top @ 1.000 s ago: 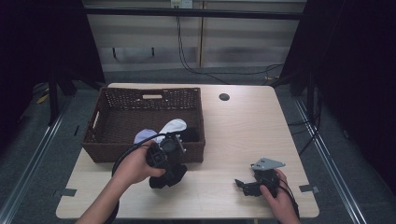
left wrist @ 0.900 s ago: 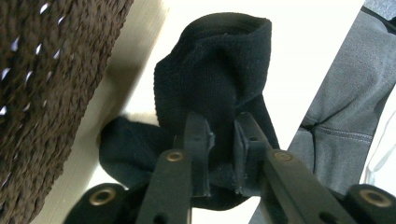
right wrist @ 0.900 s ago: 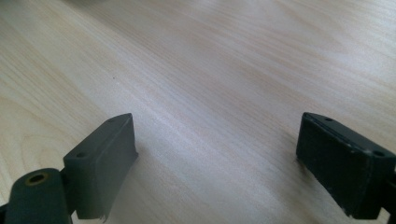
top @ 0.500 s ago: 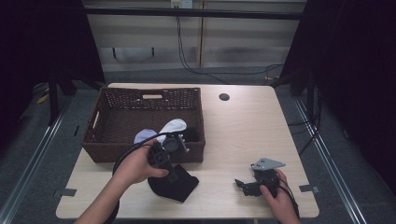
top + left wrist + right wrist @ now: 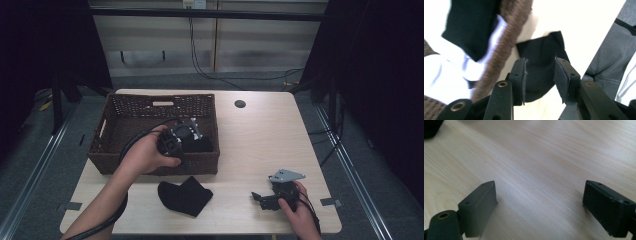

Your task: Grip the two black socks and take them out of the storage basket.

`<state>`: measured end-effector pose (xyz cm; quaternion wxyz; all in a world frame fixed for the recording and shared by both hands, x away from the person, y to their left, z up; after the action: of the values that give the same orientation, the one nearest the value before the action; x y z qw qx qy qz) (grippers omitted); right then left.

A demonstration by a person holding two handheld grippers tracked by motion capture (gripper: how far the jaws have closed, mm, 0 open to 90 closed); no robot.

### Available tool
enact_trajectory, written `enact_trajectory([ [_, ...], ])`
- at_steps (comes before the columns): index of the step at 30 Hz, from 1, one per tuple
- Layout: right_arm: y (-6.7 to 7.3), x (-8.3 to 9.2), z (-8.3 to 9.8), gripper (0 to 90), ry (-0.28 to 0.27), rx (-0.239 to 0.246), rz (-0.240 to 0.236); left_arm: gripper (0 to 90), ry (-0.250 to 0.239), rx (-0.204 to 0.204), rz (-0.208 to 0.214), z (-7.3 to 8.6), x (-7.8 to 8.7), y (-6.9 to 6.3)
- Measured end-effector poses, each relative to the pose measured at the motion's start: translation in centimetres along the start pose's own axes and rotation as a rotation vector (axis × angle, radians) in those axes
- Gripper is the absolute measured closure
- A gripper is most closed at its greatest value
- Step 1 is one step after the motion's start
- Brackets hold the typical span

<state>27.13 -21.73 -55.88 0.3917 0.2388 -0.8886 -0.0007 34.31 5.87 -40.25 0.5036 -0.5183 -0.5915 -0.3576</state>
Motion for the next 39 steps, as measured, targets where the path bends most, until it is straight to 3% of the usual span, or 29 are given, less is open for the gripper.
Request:
enact_trajectory([
  [9,0.0,0.0,0.0,11.3,0.000,-0.005,0.000,57.6,-0.001,0.052,-0.028,-1.0,0.8,3.5],
  [19,0.0,0.0,0.0,11.3,-0.003,0.000,0.002,53.0,0.007,0.085,-0.052,-2.0,-0.5,6.6],
  [29,0.0,0.0,0.0,11.4,-0.004,0.003,0.000,41.8,-0.006,0.131,-0.062,-2.8,-1.7,8.1],
  [39,0.0,0.0,-0.1,11.3,-0.007,0.006,0.003,37.4,-0.012,0.150,-0.068,-2.7,-3.5,10.0],
])
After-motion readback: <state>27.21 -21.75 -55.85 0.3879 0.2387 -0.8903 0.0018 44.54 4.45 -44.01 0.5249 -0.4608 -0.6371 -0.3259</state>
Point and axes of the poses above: each handheld gripper's, and its own axes: x roughly backward along the jaws, z roughly out of its underside, y roughly to its left, the point moved 7 cm from there along -x, roughly forward along the jaws, and after that the axes turned 13 degrees about -x, right-handed, at the moved point
